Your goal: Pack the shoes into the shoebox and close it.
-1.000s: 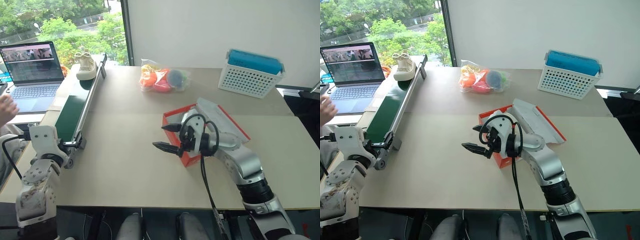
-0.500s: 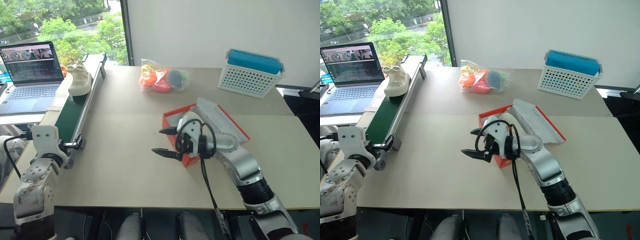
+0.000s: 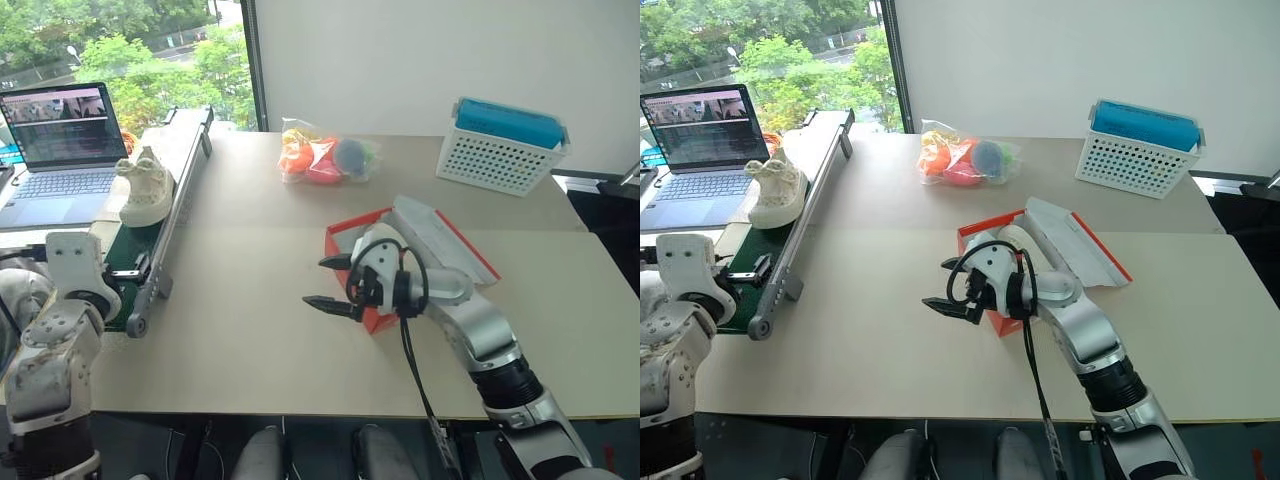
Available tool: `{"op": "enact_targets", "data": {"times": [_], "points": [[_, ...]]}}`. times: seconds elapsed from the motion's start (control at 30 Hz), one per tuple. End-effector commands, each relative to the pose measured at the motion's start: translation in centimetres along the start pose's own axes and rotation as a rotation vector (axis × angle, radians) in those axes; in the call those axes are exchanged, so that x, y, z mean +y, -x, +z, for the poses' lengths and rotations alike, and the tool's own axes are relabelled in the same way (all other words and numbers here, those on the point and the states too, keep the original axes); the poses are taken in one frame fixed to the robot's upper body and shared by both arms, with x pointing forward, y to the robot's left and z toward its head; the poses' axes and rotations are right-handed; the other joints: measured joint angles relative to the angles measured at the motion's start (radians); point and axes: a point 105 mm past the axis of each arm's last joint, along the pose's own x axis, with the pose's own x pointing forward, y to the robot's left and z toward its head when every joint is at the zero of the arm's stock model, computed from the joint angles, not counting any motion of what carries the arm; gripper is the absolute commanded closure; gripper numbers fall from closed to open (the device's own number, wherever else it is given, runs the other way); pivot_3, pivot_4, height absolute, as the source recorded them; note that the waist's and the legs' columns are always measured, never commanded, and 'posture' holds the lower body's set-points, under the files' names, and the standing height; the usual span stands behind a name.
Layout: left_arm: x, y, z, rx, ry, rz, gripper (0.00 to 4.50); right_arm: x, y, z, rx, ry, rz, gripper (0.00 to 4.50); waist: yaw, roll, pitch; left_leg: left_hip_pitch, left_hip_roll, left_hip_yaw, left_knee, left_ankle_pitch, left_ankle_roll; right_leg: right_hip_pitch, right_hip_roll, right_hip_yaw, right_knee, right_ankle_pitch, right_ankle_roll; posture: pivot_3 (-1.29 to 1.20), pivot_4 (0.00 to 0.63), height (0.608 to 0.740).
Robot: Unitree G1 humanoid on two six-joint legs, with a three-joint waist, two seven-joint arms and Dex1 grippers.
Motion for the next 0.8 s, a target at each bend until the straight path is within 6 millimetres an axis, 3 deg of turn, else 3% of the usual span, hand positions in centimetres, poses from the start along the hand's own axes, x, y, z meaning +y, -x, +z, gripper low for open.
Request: {"op": "enact_targets", "data": {"times": [0.03,0.2,0.57,0.8], "points": [[2.6,0.5,4.0,-0.103,-0.040,0.079,0.00,0.1,-0.1,0.8,-0.023,0.017,-0.007,0.23,0.000,-0.001,0.000,0.000,0.000,0.000,0.000,0.000,0.000,0.000,0.000,0.000,0.000,0.000,0.000,0.00,0.150,0.740],[3.5,0.4,4.7,-0.105,-0.045,0.090,0.00,0.2,-0.2,0.9,-0.031,0.009,-0.013,0.23,0.000,-0.002,0.000,0.000,0.000,0.000,0.000,0.000,0.000,0.000,0.001,0.000,0.000,0.000,0.000,0.00,0.150,0.740],[4.1,-0.5,2.5,-0.059,0.027,0.103,0.00,-0.1,0.0,1.3,-0.038,-0.002,-0.048,0.23,0.000,-0.002,0.000,0.000,-0.001,0.000,0.000,0.000,-0.001,0.000,0.000,0.000,0.001,0.000,0.000,0.00,0.150,0.740],[3.4,-1.2,-2.4,0.114,0.151,0.111,0.00,-0.7,0.5,1.6,-0.042,-0.005,-0.079,0.23,0.000,-0.003,-0.001,0.000,-0.001,0.000,0.000,0.000,0.000,0.000,0.000,-0.001,0.001,0.000,0.000,0.00,0.150,0.740]]}}
